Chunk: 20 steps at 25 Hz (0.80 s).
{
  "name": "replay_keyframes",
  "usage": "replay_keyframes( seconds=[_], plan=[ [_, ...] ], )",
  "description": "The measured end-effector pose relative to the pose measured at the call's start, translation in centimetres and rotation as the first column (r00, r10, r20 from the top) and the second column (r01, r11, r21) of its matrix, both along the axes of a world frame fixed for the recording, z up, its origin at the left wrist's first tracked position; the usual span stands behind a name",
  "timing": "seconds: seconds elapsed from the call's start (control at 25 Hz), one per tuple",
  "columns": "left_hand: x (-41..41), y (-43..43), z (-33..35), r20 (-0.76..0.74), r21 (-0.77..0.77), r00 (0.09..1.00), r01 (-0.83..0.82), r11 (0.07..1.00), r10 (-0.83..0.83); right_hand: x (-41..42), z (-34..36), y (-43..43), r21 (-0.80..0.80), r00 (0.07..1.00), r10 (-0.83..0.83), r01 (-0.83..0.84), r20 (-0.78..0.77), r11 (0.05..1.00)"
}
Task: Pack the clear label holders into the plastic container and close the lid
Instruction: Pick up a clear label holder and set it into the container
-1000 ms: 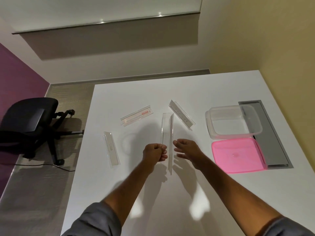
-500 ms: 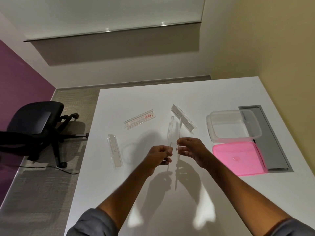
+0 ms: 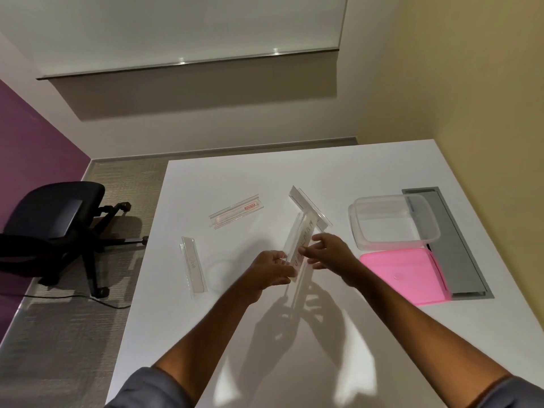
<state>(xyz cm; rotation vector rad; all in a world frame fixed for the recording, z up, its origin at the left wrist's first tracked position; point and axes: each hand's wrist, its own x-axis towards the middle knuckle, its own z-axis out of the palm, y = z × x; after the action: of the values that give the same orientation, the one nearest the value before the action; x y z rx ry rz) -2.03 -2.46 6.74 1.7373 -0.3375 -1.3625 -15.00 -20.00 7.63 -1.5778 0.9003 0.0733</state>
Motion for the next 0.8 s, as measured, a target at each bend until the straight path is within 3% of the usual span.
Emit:
replay_keyframes(
  seconds=[0.08,0.2,0.32,0.4,0.64,0.72,0.8],
  plan=[
    [0.4,0.8,0.5,-0.107,-0.042,0.993,0.035,0.998,-0.040,-0.2,0.6,-2.1,-0.229,0.993,0.106,-0.117,-0.060,0.966],
    [0.4,1.4,1.2,-0.155,-0.060,0.981,0.109,0.992,-0.117,-0.4,1.4,-5.4,-0.495,0.919,0.351,-0.394,-0.181,0.775],
    [0.3,1.6,1.6,-0.214,-0.091,0.959,0.169,0.981,-0.185,-0.7,2.7,-7.5,-0.579,0.781,0.557,-0.602,-0.282,0.550],
    [0.4,1.7,2.0,-0.253,-0.121,0.936,0.221,0.968,-0.245,-0.9,3.7,-8.0,-0.574,0.706,0.630,-0.675,-0.323,0.463],
    [1.1,0.7,2.8,-0.167,-0.065,0.927,0.329,0.942,-0.336,-1.9,5.1,-8.7,-0.528,0.685,0.605,-0.716,-0.405,0.457],
    [1.0,-0.1,3.0,0.023,-0.047,0.923,0.385,0.922,-0.385,-2.5,5.1,-9.3,-0.519,0.702,0.589,-0.703,-0.400,0.486],
    [0.7,-1.0,3.1,0.298,0.039,0.844,0.457,0.889,-0.447,-3.4,5.0,-10.0,-0.493,0.715,0.572,-0.695,-0.402,0.523]
  ],
)
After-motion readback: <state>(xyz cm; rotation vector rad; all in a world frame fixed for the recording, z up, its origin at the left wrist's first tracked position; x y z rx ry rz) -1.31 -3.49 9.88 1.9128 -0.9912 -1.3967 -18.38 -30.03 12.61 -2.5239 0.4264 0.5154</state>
